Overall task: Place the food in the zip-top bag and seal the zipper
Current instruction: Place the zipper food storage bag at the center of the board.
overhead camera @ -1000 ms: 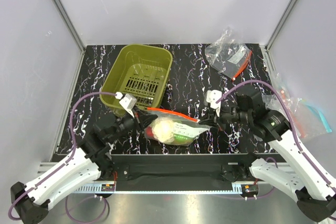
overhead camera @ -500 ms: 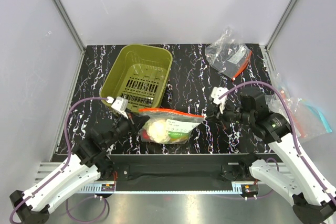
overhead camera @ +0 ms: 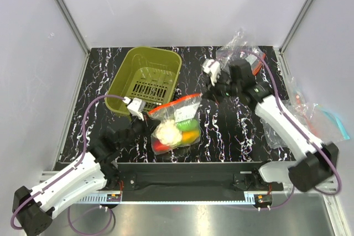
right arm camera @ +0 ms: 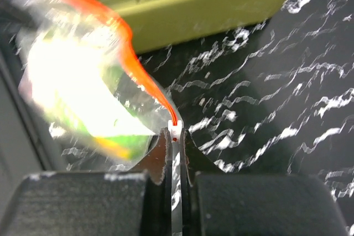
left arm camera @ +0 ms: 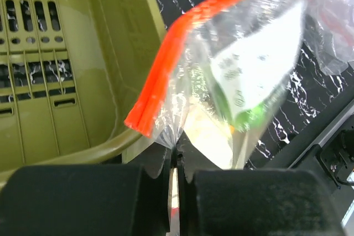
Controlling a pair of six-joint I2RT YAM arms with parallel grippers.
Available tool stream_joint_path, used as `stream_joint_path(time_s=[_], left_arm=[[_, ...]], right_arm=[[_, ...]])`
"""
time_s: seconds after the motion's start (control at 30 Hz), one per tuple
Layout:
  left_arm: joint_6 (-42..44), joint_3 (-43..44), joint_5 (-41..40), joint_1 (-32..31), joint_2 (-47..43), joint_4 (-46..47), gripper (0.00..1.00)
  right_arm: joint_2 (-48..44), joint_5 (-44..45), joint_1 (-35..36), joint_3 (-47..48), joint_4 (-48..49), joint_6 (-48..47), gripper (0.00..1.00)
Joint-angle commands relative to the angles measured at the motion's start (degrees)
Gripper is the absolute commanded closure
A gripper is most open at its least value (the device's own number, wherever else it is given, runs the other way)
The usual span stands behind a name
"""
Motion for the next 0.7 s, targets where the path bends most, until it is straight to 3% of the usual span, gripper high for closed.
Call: stream_joint_path(time_s=[0.0, 0.17, 0.2, 0.27, 0.3, 0.33, 0.4, 0.5, 0.57, 0.67], left_arm=[[1.69, 3.69, -1.18, 0.14, 0.31, 5.62, 0.93], [0.63, 3.34, -0.91, 0.05, -2.49, 5.62, 0.87], [-0.15, 3.26, -1.00, 0.14, -3.29, 5.53, 0.83], [-1.03, 2.99, -1.18, 0.14, -5.48, 4.57, 0.66], [-1.21, 2.90, -1.18, 0.05, -6.01, 3.87, 0.43], [-1.30, 2.99, -1.53, 0.05, -6.45, 1.86, 0.30], [-1.13, 4.92, -4.23, 0.14, -7.25, -1.57, 0.14], [1.58, 10.53, -6.53, 0.14, -7.51, -7.64, 0.09], [3.43, 16.40, -8.90, 0.14, -6.73, -11.94, 0.04], [5.37, 22.57, -13.11, 0.05, -4.62, -17.74, 0.01]], right_arm=[[7.53, 0.43, -0.48, 9.25, 8.21, 2.63, 1.00], [13.87, 2.54, -0.83, 15.15, 12.87, 6.59, 1.00], [14.14, 3.23, -0.75, 15.24, 14.97, 7.11, 0.96], [14.49, 4.29, -0.75, 15.33, 16.74, 8.78, 0.65], [14.84, 4.99, -0.75, 15.59, 16.92, 9.22, 0.45], [15.11, 6.04, -0.84, 16.03, 16.49, 9.49, 0.21], [15.02, 6.84, -0.84, 17.08, 14.91, 9.75, 0.16], [12.13, 14.98, -0.84, 17.43, 13.42, 17.28, 0.10], [9.68, 28.69, -0.84, 18.66, 10.52, 27.53, 0.00], [6.60, 41.54, -0.84, 18.93, 3.32, 34.68, 0.00]])
